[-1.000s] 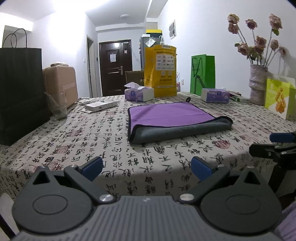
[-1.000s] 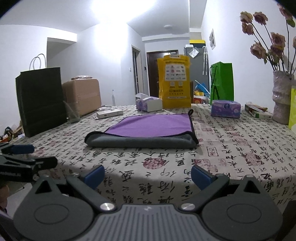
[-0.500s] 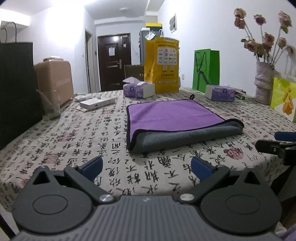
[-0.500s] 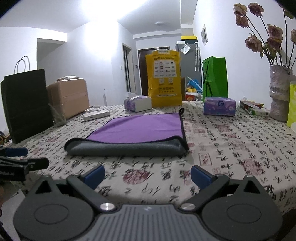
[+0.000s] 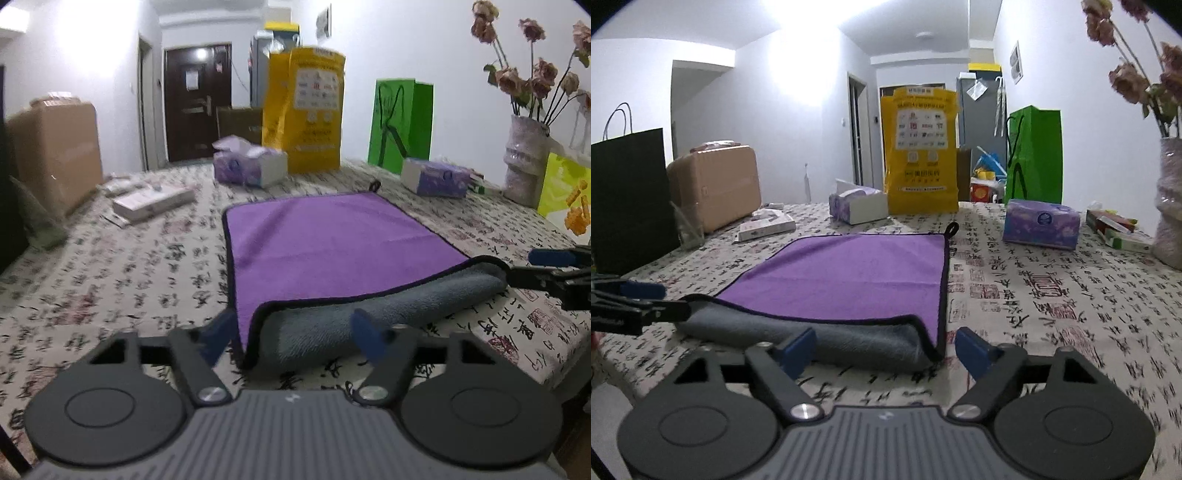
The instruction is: Fold towel
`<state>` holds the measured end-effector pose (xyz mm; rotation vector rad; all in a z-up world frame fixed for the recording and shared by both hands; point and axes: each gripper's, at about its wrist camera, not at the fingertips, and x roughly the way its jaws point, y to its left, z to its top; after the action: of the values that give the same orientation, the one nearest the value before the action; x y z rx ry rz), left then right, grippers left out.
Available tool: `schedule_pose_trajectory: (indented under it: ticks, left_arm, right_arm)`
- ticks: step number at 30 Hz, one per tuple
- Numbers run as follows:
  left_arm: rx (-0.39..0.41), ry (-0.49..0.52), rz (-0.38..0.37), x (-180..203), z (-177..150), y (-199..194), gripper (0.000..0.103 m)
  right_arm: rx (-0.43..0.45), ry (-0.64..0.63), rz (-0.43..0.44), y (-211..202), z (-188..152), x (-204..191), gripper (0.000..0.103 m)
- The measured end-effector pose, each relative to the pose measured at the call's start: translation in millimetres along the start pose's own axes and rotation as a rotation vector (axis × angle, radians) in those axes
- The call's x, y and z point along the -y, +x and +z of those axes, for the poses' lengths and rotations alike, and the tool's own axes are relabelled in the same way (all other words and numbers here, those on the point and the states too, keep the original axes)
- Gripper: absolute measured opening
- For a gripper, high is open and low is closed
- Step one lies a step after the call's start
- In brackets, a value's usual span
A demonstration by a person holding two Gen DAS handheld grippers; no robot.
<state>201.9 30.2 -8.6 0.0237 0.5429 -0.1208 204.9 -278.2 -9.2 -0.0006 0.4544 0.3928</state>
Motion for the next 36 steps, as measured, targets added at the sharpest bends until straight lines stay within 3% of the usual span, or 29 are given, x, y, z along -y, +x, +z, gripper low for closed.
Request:
schedule_pose_trajectory:
  ticks: [1,4,7,9,10,11,14,36]
  left_arm:
    - [-0.014,-0.006,-0.006,-2.3,1.6,5.6,0.057]
    - [-0.069,-0.031,-0.029,-8.1,4.6,19.7,0.055]
    - [-0.098,-0.051,-0.061,-12.8,3.4,25.4,0.052]
    - [-0.116,-0.055,-0.071,-14.9,3.3,27.9,0.037]
    - [-0.122,-0.055,-0.068,-15.6,3.6,28.9,0.021]
    - [-0.127,-0.054,-0.055,-16.2,4.3,29.6,0.012]
    - [-0.124,-0.047,-0.025,-18.2,8.4,30.4,0.006]
    - [-0.029,-0.003,0.042,-25.5,71.1,69.8,0.006]
  right_arm:
    - [-0.007,-0.008,0.000,5.0,2.2,2.8,0.073]
    - [-0.034,-0.021,0.018,21.4,8.0,11.3,0.061]
    - [-0.060,-0.019,0.042,37.3,11.6,18.3,0.056]
    - [-0.081,-0.015,0.060,47.1,13.3,21.1,0.045]
    - [-0.095,-0.016,0.072,52.2,14.4,22.4,0.034]
    - [-0.111,-0.020,0.083,55.7,14.6,22.9,0.022]
    - [-0.154,-0.048,0.087,65.4,14.9,21.7,0.006]
    - [-0.083,-0.089,0.085,108.1,62.7,34.0,0.005]
